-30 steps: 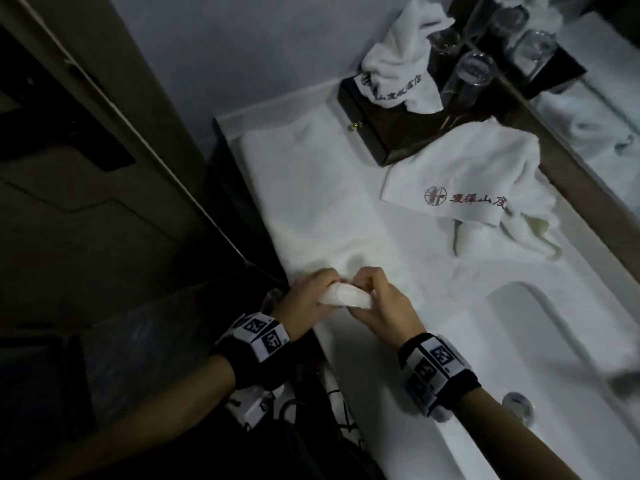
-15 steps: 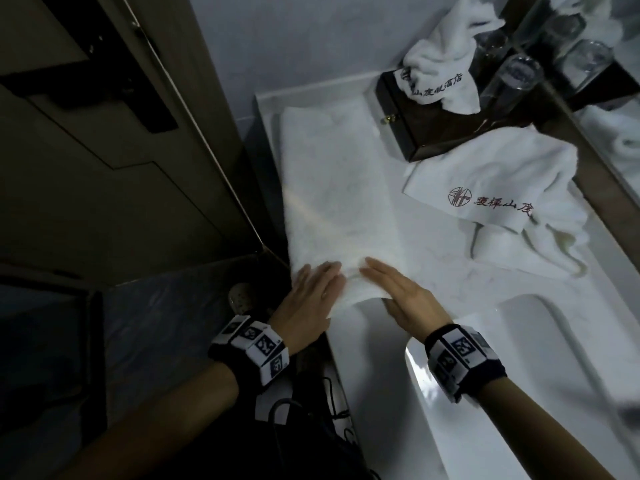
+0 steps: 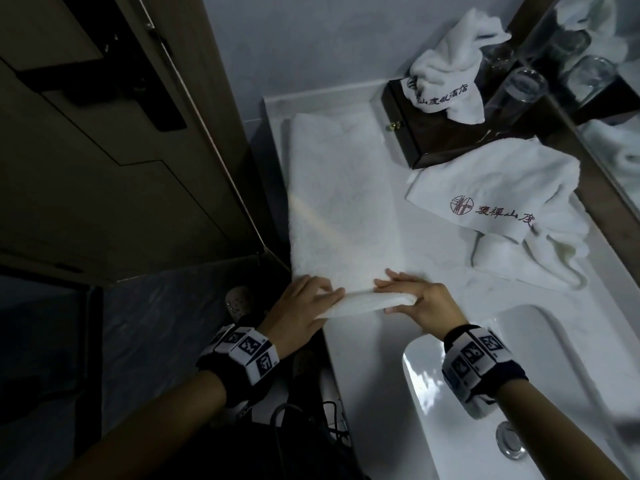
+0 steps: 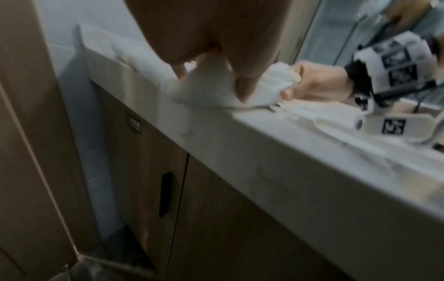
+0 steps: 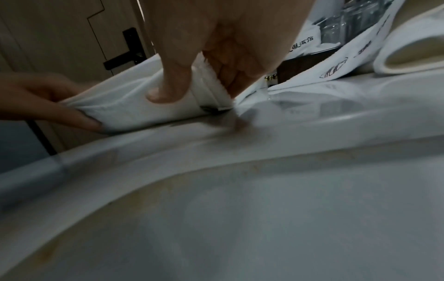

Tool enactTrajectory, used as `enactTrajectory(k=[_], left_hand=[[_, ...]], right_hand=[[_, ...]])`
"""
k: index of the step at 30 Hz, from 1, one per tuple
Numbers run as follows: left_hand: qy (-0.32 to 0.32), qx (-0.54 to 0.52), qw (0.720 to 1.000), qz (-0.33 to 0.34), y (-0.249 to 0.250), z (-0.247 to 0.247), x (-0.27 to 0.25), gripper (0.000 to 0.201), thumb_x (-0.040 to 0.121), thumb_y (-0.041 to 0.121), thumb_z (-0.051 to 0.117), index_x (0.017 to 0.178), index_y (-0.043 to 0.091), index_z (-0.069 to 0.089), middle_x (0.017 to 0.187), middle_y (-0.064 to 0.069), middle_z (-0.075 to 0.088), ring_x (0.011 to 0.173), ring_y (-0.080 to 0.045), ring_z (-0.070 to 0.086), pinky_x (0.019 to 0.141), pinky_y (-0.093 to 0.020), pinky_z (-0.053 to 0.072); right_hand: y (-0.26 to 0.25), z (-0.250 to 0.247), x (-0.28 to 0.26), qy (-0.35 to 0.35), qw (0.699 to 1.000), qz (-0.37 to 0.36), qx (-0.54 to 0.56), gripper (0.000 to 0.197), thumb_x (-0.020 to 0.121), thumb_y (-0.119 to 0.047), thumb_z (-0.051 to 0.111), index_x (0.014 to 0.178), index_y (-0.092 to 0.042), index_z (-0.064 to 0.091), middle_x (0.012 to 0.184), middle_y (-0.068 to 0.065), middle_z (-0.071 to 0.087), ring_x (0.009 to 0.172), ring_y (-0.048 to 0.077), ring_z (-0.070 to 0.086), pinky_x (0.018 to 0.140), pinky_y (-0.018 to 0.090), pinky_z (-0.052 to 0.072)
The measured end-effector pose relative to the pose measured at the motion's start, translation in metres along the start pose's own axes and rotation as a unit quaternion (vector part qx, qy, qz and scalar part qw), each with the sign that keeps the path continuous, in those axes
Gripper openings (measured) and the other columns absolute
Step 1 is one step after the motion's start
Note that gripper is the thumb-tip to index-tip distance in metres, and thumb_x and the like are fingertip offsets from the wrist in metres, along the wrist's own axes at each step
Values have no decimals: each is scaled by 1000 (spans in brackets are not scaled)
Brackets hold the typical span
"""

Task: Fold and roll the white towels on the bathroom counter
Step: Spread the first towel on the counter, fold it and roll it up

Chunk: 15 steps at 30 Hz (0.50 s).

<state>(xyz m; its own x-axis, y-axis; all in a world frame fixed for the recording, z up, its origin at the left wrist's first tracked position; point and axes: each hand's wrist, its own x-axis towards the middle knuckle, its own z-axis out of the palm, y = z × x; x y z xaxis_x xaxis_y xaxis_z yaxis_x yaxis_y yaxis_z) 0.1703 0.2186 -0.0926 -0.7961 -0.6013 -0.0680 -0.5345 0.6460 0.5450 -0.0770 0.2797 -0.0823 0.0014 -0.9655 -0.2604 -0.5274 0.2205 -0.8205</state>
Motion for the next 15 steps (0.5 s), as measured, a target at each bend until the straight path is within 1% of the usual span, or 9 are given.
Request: enactTrajectory(k=[1, 3, 6, 8, 9, 11, 12, 13, 15], left_hand=[[11, -20, 1000, 4, 0, -4, 1, 45, 87, 12, 57, 131, 15, 49, 118, -13, 54, 112, -17, 38, 98, -22, 28], [18, -80, 997, -12, -2, -10, 6, 38, 86, 13, 60, 123, 10, 57, 103, -13, 59, 99, -21, 47, 86, -15, 27], [19, -196, 973, -118, -8, -18, 14, 31, 86, 15, 61, 117, 10, 61, 104, -11, 64, 99, -22, 57, 81, -8, 33], [-1, -190, 970, -152, -13, -19, 20, 27, 91, 16, 53, 117, 13, 59, 111, -9, 62, 98, -15, 55, 75, -3, 32], [-11, -176, 972, -158, -14, -18, 23, 25, 93, 17, 49, 118, 13, 55, 114, -9, 59, 99, -15, 54, 73, -3, 32], [-15, -110, 980, -163, -8, -21, 27, 24, 94, 23, 48, 116, 15, 49, 115, -7, 51, 99, -22, 55, 75, -17, 38], [13, -47, 986, -158, -4, -23, 29, 26, 90, 25, 55, 114, 15, 49, 112, -7, 51, 96, -24, 56, 68, -24, 41], [63, 30, 987, -142, 0, -26, 31, 31, 82, 25, 66, 109, 14, 54, 106, -7, 55, 91, -24, 56, 57, -25, 40], [162, 162, 972, -49, 6, -25, 29, 36, 65, 14, 78, 97, 14, 61, 95, -6, 62, 86, -19, 47, 47, -23, 46]], right_hand=[[-1, -2, 1, -1, 1000, 24, 1, 39, 70, -15, 78, 107, -23, 70, 110, -10, 68, 121, 8, 50, 106, 15, 30], [-3, -3, 2, 15, 998, 52, -17, 29, 75, -24, 74, 103, -31, 69, 92, -10, 65, 101, 15, 56, 95, 29, 41], [-7, 1, 5, 55, 994, 83, -46, 27, 76, -47, 62, 98, -31, 64, 84, 3, 64, 85, 23, 58, 82, 36, 44], [-8, 5, 8, 77, 991, 103, -42, 32, 74, -54, 52, 98, -33, 58, 77, 4, 65, 79, 24, 60, 77, 35, 44], [-9, 7, 10, 88, 989, 114, -37, 33, 76, -55, 53, 100, -32, 56, 73, 7, 64, 77, 28, 60, 77, 36, 45], [-8, 10, 14, 103, 985, 134, -38, 30, 84, -50, 59, 102, -27, 54, 66, 11, 61, 74, 33, 61, 78, 39, 47], [-7, 12, 16, 108, 983, 142, -41, 26, 85, -46, 60, 100, -26, 52, 62, 9, 57, 72, 32, 60, 77, 39, 47], [-7, 13, 19, 113, 981, 150, -44, 24, 86, -44, 60, 98, -26, 50, 59, 4, 53, 70, 31, 58, 74, 38, 45], [-9, 14, 24, 117, 978, 161, -58, 29, 86, -44, 59, 101, -21, 50, 56, -1, 46, 69, 29, 54, 70, 37, 41]])
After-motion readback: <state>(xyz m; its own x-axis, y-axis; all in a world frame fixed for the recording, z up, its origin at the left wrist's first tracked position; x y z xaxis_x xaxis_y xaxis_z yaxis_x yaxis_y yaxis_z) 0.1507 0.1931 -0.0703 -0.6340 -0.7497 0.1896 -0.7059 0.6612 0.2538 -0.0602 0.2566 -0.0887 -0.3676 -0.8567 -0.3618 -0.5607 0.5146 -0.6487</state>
